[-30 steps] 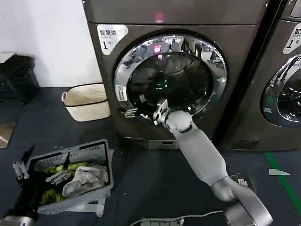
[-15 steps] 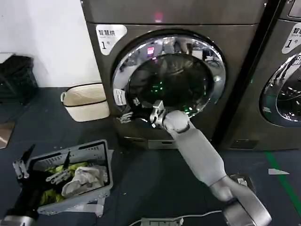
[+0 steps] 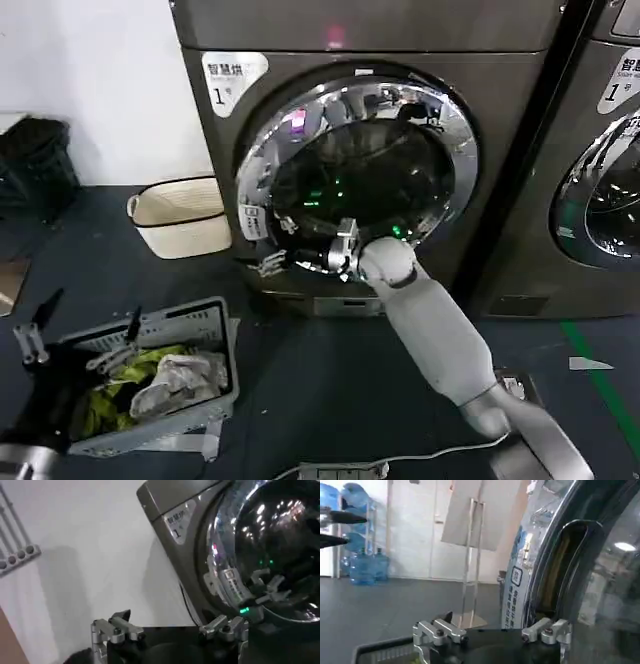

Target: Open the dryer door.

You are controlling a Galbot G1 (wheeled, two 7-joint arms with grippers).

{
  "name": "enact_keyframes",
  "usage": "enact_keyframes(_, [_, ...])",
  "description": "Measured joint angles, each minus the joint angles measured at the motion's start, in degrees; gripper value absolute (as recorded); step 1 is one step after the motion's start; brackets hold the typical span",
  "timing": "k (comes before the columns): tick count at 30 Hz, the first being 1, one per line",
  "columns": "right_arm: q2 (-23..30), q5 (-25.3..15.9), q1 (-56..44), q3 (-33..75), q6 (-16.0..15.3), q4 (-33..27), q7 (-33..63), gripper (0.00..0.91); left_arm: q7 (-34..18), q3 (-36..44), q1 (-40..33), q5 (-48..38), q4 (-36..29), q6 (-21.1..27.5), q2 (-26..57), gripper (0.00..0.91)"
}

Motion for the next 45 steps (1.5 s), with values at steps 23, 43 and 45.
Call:
enact_keyframes(23, [-5.1, 3.3, -2.6, 2.7, -0.1, 5.3, -8.1, 0.907, 0.0, 1.9, -11.5, -6.6, 14.4, -1.8, 9.6, 0.907])
enact_keyframes(43, [-11.0, 4.5, -6.4, 7.3, 2.1, 8.7, -25.5, 0.907, -1.5, 11.1, -24.0, -14.5, 25.6, -2.8, 19.6, 0.907])
enact_keyframes(45, [-11.5, 4.6, -6.6, 7.4, 2.0, 9.2, -26.8, 0.907, -1.1, 12.1, -25.1, -14.4, 26.5, -3.0, 20.2, 0.907])
